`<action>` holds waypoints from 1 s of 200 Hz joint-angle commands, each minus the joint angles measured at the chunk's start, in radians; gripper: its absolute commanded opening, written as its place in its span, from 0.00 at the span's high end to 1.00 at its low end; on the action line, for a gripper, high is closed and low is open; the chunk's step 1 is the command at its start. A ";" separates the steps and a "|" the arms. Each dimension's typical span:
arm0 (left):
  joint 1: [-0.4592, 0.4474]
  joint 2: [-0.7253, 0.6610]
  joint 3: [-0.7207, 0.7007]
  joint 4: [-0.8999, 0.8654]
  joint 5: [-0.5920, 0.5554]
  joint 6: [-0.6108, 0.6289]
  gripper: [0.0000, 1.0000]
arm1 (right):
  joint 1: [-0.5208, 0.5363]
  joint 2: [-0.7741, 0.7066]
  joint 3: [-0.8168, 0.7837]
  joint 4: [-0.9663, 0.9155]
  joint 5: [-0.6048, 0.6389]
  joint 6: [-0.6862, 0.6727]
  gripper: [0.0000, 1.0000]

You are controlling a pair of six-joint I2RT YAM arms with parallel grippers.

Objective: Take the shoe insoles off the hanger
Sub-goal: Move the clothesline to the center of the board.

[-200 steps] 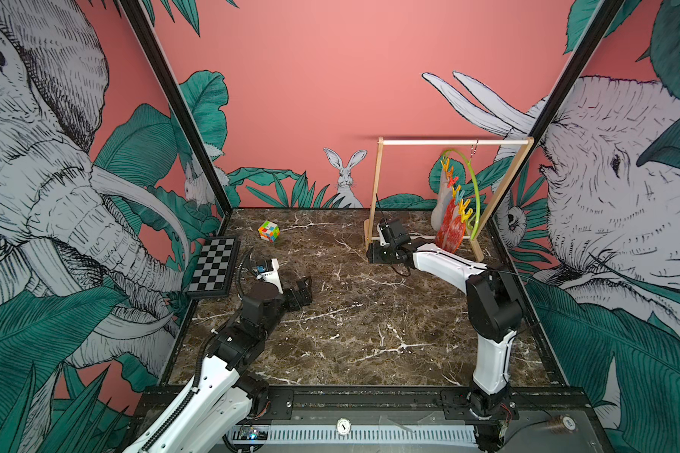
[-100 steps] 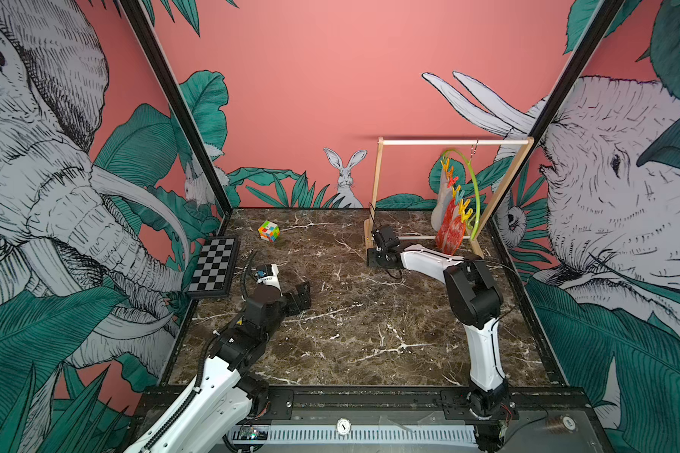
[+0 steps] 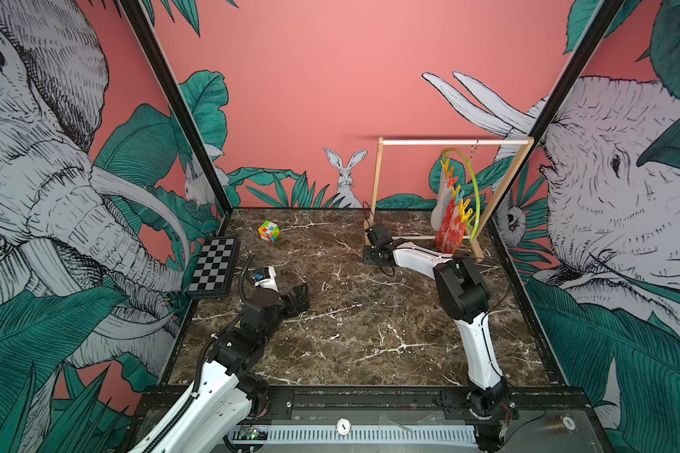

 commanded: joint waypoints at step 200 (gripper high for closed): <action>-0.005 -0.040 -0.015 -0.085 -0.081 -0.023 0.00 | 0.107 -0.083 -0.136 0.009 0.044 0.005 0.74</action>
